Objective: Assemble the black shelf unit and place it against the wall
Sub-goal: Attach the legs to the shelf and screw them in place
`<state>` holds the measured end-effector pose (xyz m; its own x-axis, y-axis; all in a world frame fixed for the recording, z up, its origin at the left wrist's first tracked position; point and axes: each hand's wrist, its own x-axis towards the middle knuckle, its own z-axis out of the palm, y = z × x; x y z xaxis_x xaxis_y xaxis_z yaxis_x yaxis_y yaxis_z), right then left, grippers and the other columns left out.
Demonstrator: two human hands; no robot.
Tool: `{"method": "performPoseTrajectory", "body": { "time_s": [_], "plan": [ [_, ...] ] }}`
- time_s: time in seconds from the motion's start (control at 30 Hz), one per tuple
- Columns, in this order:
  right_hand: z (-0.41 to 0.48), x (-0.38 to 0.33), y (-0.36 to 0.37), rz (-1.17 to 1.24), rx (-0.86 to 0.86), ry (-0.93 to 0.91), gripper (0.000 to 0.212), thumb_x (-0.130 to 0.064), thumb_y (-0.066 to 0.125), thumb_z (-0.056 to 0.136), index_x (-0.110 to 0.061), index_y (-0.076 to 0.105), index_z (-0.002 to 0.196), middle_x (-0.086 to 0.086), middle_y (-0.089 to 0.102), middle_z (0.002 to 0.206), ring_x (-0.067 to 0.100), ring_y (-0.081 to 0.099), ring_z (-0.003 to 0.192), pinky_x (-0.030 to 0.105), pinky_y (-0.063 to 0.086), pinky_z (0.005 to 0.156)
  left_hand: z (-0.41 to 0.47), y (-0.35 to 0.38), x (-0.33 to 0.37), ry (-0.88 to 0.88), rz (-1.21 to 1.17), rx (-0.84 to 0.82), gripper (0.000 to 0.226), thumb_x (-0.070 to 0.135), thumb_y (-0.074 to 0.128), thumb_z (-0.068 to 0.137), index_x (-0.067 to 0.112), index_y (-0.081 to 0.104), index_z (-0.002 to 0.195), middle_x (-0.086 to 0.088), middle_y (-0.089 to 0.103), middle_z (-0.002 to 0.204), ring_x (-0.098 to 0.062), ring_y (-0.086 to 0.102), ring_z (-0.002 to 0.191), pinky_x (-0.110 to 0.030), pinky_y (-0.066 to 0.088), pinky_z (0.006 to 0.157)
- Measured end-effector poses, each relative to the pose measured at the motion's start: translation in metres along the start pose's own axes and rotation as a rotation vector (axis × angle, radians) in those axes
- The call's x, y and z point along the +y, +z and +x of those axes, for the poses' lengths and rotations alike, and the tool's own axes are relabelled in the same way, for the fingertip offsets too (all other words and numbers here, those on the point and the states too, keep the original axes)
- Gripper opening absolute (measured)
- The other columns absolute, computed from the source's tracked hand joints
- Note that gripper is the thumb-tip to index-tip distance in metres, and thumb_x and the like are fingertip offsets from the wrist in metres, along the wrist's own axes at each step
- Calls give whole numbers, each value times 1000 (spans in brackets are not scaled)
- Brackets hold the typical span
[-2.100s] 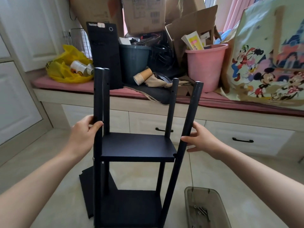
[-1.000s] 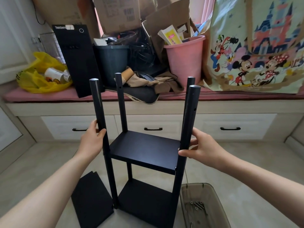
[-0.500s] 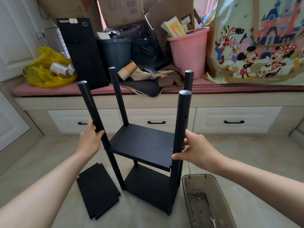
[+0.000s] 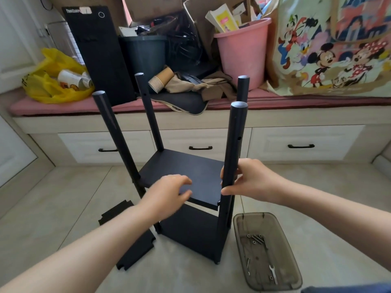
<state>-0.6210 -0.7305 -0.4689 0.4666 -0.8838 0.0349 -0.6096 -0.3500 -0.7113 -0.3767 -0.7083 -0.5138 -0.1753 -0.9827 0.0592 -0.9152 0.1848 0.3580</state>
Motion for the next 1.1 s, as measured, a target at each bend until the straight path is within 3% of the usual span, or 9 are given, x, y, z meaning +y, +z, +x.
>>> {"method": "performPoseTrajectory", "body": {
  "time_s": [0.07,0.17,0.27,0.4,0.53,0.67,0.83,0.97,1.1],
  "plan": [
    [0,0,1,-4,5,-12,25,-22,86,72,-23,66,85,-9,69,86,-1,65,81,32,58,80,3,18,7,152,50,-75,58,40,61,98,30,41,152,13,30,162,-10,20,152,-30,19,122],
    [0,1,3,-20,32,-32,25,-23,86,72,-25,65,84,-9,68,84,0,64,82,33,58,78,8,45,7,228,206,-202,87,56,58,95,35,3,160,20,-15,162,-8,-22,150,-37,-10,122],
    [1,1,3,-41,49,-34,27,-25,86,73,-29,63,85,-12,67,84,-3,62,82,30,59,76,9,65,5,205,249,-197,96,64,54,93,40,-14,157,21,-26,156,-10,-30,146,-42,-16,120],
    [3,-1,4,-49,44,-21,27,-25,87,71,-29,63,83,-12,67,82,-7,61,83,20,56,71,7,83,0,203,271,-72,96,69,50,92,46,-26,146,20,-26,158,-12,-25,151,-41,-18,120],
    [5,-4,7,-68,63,-28,26,-25,87,70,-27,64,82,-11,66,78,-5,61,80,15,53,64,2,95,0,204,292,16,98,76,47,88,45,-22,149,19,-19,162,-13,-22,152,-40,-23,117],
    [7,-5,4,-65,32,-35,26,-25,87,72,-25,64,85,-10,67,81,-2,63,80,16,54,67,-1,99,2,197,261,68,96,81,42,85,43,-14,153,17,-10,164,-11,-20,150,-40,-20,119],
    [9,-6,3,-62,33,-33,26,-24,86,73,-21,66,89,-7,68,85,5,65,80,26,58,74,-2,103,10,154,181,172,91,85,28,82,37,17,158,13,16,165,-14,2,155,-48,3,126],
    [10,-8,2,-66,35,-29,25,-24,86,73,-20,66,87,-7,67,83,4,64,79,26,58,74,-2,112,18,107,129,252,87,84,38,83,31,41,153,9,36,161,-21,24,153,-55,18,123],
    [9,-8,3,-48,31,-16,26,-24,86,73,-22,65,88,-8,68,83,4,66,80,27,58,75,0,119,19,118,116,340,82,80,45,82,28,54,144,5,48,153,-24,36,148,-57,26,119]
  ]
}}
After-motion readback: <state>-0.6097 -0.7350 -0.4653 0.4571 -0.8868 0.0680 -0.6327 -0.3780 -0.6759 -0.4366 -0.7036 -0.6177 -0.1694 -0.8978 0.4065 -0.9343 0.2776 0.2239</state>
